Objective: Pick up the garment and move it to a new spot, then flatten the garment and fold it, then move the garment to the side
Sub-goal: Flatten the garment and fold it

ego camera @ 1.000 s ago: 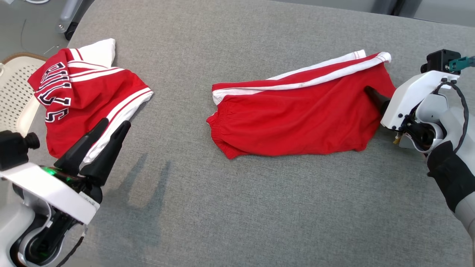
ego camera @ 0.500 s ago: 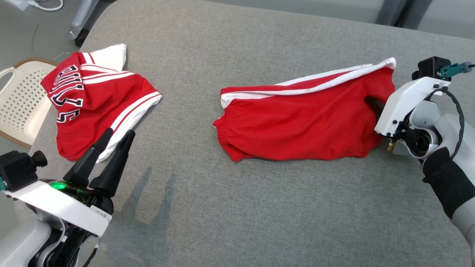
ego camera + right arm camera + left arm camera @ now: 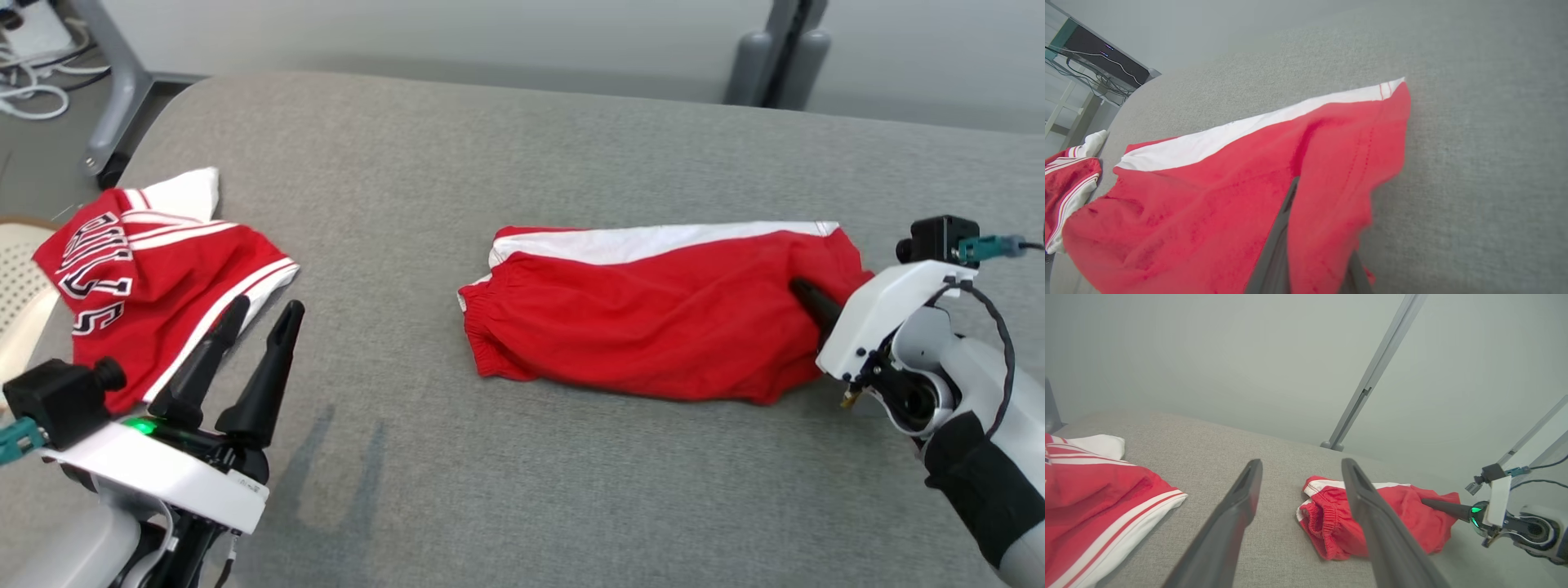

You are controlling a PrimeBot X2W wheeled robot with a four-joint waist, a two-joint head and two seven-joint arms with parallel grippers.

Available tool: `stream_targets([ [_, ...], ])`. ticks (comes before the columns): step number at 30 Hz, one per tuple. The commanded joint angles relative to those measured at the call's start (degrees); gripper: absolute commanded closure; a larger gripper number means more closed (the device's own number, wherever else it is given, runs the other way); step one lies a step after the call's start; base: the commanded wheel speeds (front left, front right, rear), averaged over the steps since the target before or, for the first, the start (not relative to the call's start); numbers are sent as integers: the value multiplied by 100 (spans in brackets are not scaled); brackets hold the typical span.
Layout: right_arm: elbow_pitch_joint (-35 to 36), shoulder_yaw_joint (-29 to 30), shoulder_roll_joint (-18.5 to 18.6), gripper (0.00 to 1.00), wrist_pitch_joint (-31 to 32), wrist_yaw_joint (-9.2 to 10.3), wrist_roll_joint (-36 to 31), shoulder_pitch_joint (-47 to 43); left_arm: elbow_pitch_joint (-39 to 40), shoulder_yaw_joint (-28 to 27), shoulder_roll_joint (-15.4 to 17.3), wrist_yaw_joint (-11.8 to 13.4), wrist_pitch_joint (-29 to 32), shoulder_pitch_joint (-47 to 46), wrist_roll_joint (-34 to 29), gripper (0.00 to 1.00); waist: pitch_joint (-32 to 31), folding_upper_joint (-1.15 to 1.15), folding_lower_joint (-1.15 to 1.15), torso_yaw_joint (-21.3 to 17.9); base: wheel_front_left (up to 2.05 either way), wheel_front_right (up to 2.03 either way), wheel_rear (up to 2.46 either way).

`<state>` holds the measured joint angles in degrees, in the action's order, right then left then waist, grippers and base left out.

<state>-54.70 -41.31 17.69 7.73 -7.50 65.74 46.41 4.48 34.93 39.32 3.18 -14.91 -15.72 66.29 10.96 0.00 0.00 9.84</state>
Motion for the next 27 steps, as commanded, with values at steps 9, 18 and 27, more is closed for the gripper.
stream_targets([
  [9, 441, -134, 199, 100, -323, -1, 218, -619, -178, -319, -346, 40, -22, 477, -796, 0, -402, 0, 0, -622, 0, 0, 0],
  [18, 720, -292, 552, 100, -625, -1, 330, -1151, -249, -483, -762, -47, -22, 884, -1323, 0, -689, 0, 0, -952, 0, 0, 0],
  [27, 930, -360, 925, 100, -855, -1, 388, -1395, -279, -515, -954, -104, -23, 1062, -1551, 0, -804, 0, 0, -1018, 0, 0, 0],
])
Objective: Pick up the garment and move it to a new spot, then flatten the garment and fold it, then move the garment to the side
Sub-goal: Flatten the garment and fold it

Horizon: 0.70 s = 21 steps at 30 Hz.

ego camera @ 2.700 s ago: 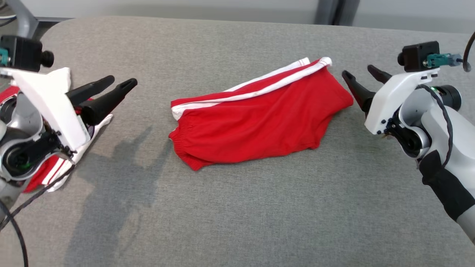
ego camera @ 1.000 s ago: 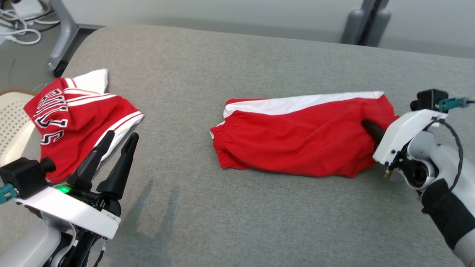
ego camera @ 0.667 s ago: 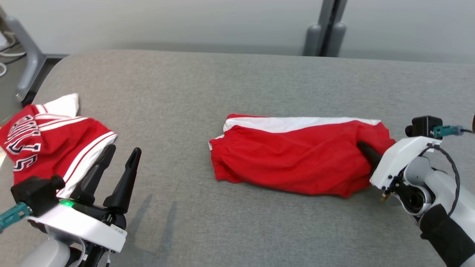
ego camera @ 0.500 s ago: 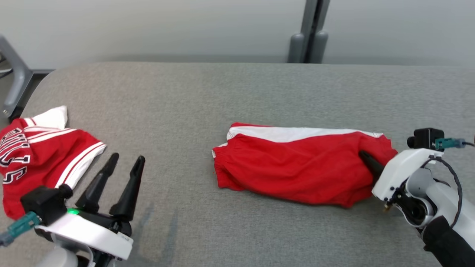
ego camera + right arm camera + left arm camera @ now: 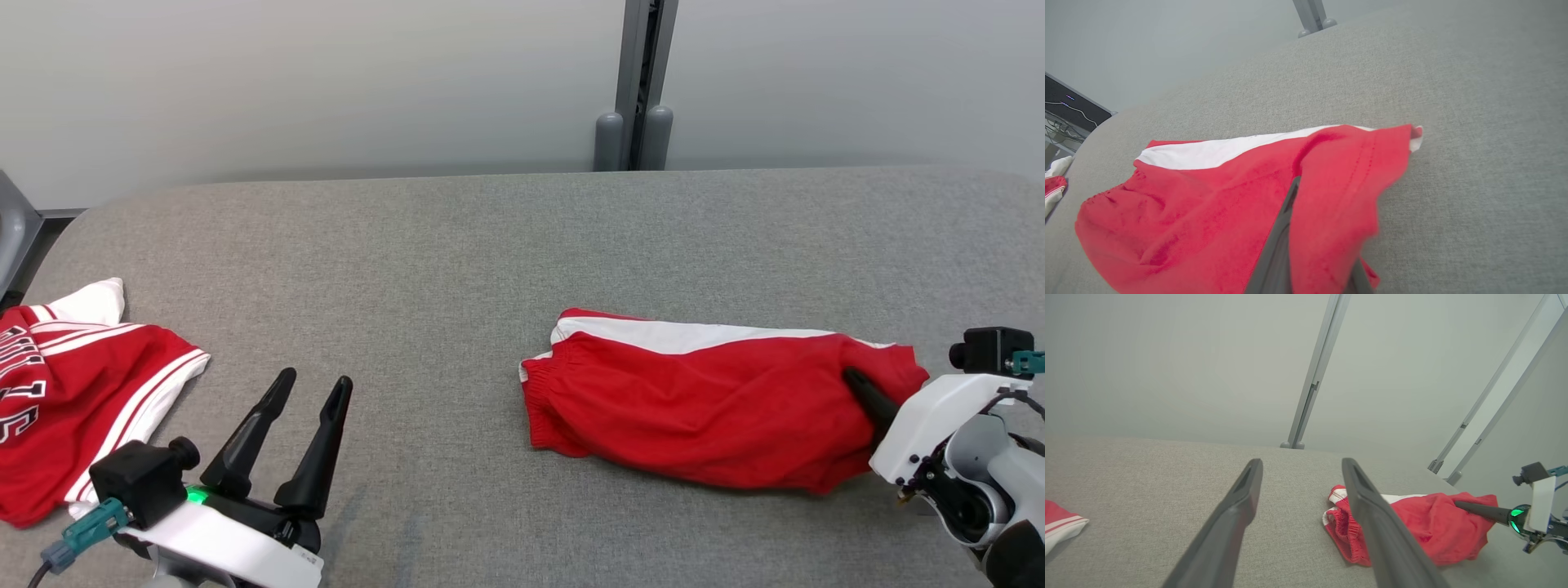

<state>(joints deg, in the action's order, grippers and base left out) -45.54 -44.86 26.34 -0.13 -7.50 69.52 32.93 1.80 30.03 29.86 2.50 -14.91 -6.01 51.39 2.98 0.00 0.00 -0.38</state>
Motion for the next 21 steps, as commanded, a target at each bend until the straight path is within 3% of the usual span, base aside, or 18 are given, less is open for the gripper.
stream_targets([
  [1, 43, -17, 93, 100, -102, -1, -11, -55, -12, -24, -20, -36, -23, 99, -72, 0, -13, 0, 0, 9, 0, 0, 0],
  [10, 328, -244, 298, 100, -210, -1, -283, 230, -67, -15, -101, -76, -23, 112, -143, 0, -54, 0, 0, 142, 0, 0, 0],
  [21, 678, -501, 9, 100, 26, -1, -339, 525, -166, -22, -227, -130, -22, 126, -110, 0, -100, 0, 0, 487, 0, 0, 0],
])
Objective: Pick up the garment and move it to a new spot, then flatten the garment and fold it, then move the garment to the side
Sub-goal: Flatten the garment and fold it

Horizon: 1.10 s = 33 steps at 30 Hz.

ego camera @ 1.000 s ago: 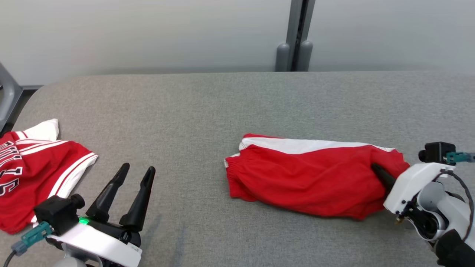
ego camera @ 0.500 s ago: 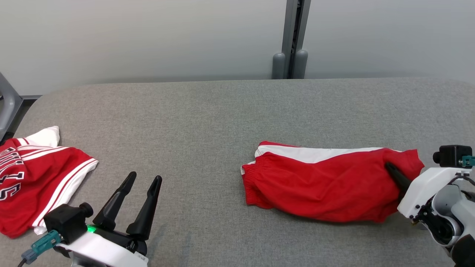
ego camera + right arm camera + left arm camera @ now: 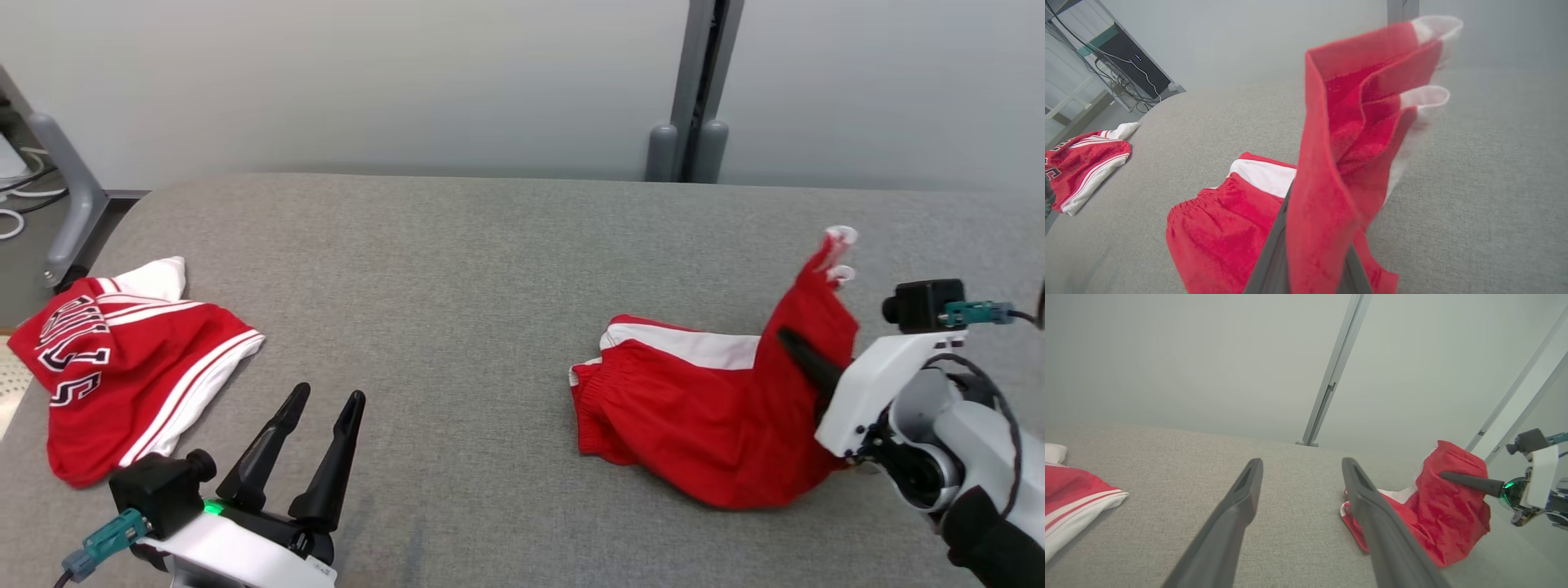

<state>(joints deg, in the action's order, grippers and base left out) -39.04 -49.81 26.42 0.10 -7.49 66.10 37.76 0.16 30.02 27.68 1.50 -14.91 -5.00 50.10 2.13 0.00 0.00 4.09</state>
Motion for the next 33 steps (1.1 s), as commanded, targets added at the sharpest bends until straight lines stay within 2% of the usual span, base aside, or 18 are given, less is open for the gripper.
stream_targets([
  [1, 48, -34, -49, 100, 56, -2, 9, 48, -14, -20, -18, -33, -22, 21, 23, 0, -26, 0, 0, 78, 0, 0, 0],
  [5, 64, -174, -250, 100, 205, -2, 51, 36, -54, -7, -33, -25, -10, 32, 31, 0, -60, 0, 0, 231, 0, 0, 0],
  [9, -36, -270, -505, 91, 275, -2, 87, 46, -83, 6, -35, -34, 2, 46, 37, 0, -66, 0, 0, 343, 0, 0, 0],
  [14, -412, -379, -855, 87, 400, -2, 213, 45, -115, 22, -37, -41, 23, -20, 49, 0, -53, 0, 0, 479, 0, 0, 0],
  [15, -466, -392, -904, 82, 417, -2, 239, 44, -124, 21, -39, -37, 23, -22, 56, 0, -48, 0, 0, 496, 0, 0, 0],
  [18, -586, -437, -1007, 57, 356, -2, 289, 68, -139, 15, -46, -41, 20, -20, 76, 0, -32, 0, 0, 537, 0, 0, 0],
  [20, -635, -475, -1058, 0, 324, -2, 317, 92, -147, 11, -49, -45, 18, -17, 84, 0, -27, 0, 0, 546, 0, 0, 0],
  [27, -442, -493, -1119, 0, 32, -2, 496, 101, -153, -14, -68, -11, 11, 43, 79, 0, -100, 0, 0, 434, 0, 0, 0],
  [33, 51, -424, -780, 0, -321, -2, 632, -43, -121, -33, -92, 55, 2, 136, 49, 0, -218, 0, 0, 180, 0, 0, 0],
])
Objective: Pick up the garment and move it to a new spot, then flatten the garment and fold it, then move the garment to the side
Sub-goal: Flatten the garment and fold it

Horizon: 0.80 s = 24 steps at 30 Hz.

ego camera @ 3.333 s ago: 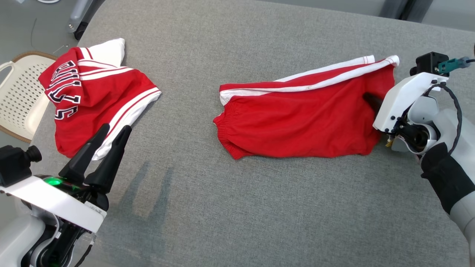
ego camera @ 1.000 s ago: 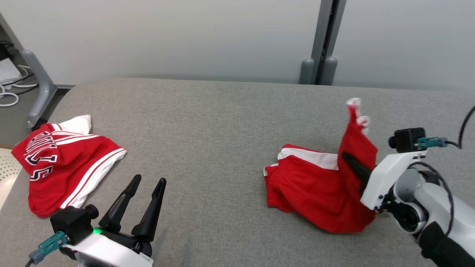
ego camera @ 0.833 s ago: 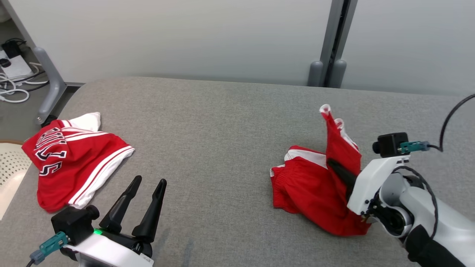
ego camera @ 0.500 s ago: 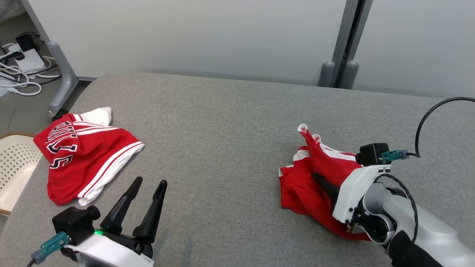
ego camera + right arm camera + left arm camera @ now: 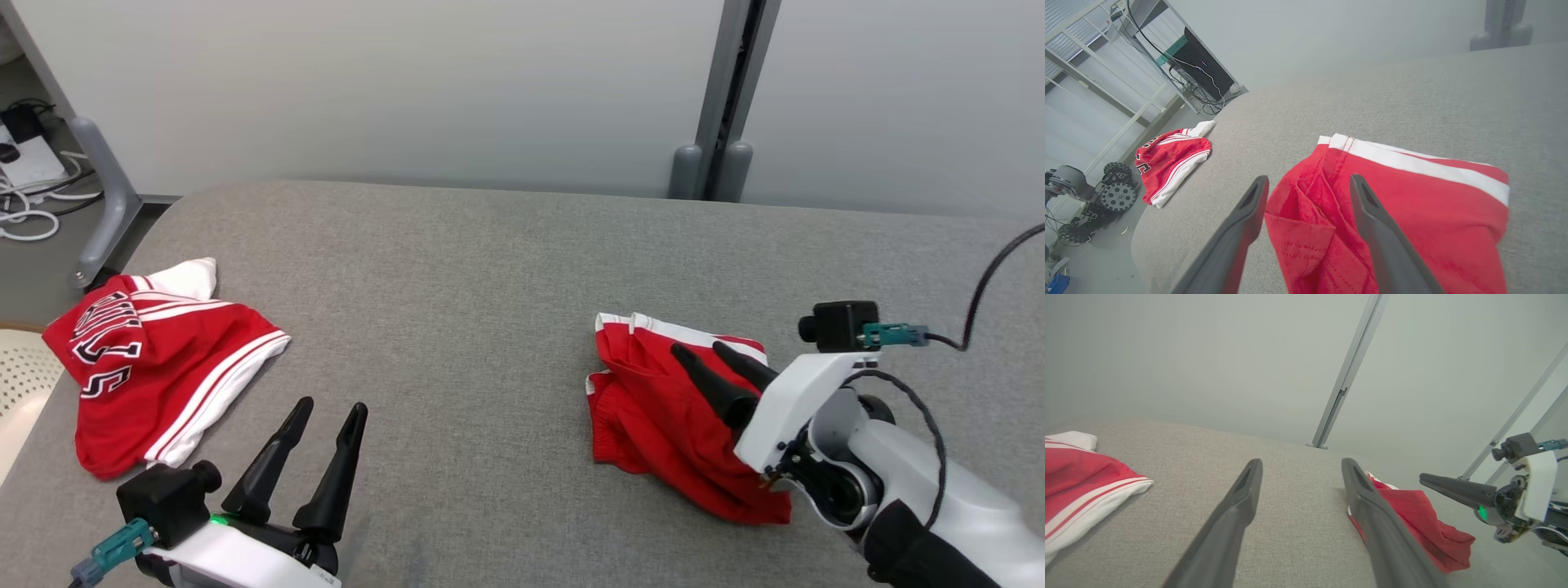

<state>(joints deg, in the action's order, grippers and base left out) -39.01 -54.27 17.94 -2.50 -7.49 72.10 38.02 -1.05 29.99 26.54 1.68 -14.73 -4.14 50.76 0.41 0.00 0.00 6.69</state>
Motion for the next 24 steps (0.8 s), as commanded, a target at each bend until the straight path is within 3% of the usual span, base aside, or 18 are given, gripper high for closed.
stream_targets([
  [1, 102, 71, 143, 0, -138, -2, 76, -99, 7, -41, 16, 38, -19, 51, -21, 0, -67, 0, 0, -131, 0, 0, 0],
  [11, 134, 278, 828, 0, -513, -2, 63, -405, 95, -49, -92, 83, -31, 153, -80, 0, -143, 0, 0, -444, 0, 0, 0],
  [17, -43, 204, 789, 0, -421, -2, -28, -551, 105, -70, -74, 36, -30, 152, -96, 0, -134, 0, 0, -484, 0, 0, 0],
  [20, -118, 149, 717, 91, -339, -2, -50, -575, 94, -62, -59, 11, -25, 94, -121, 0, -129, 0, 0, -425, 0, 0, 0],
  [21, -126, 127, 683, 100, -306, -2, -49, -575, 93, -59, -58, 9, -21, 78, -129, 0, -127, 0, 0, -397, 0, 0, 0],
  [24, -216, 35, 615, 100, -168, -2, -94, -576, 91, -68, -45, 24, -18, 79, -133, 0, -126, 0, 0, -310, 0, 0, 0],
])
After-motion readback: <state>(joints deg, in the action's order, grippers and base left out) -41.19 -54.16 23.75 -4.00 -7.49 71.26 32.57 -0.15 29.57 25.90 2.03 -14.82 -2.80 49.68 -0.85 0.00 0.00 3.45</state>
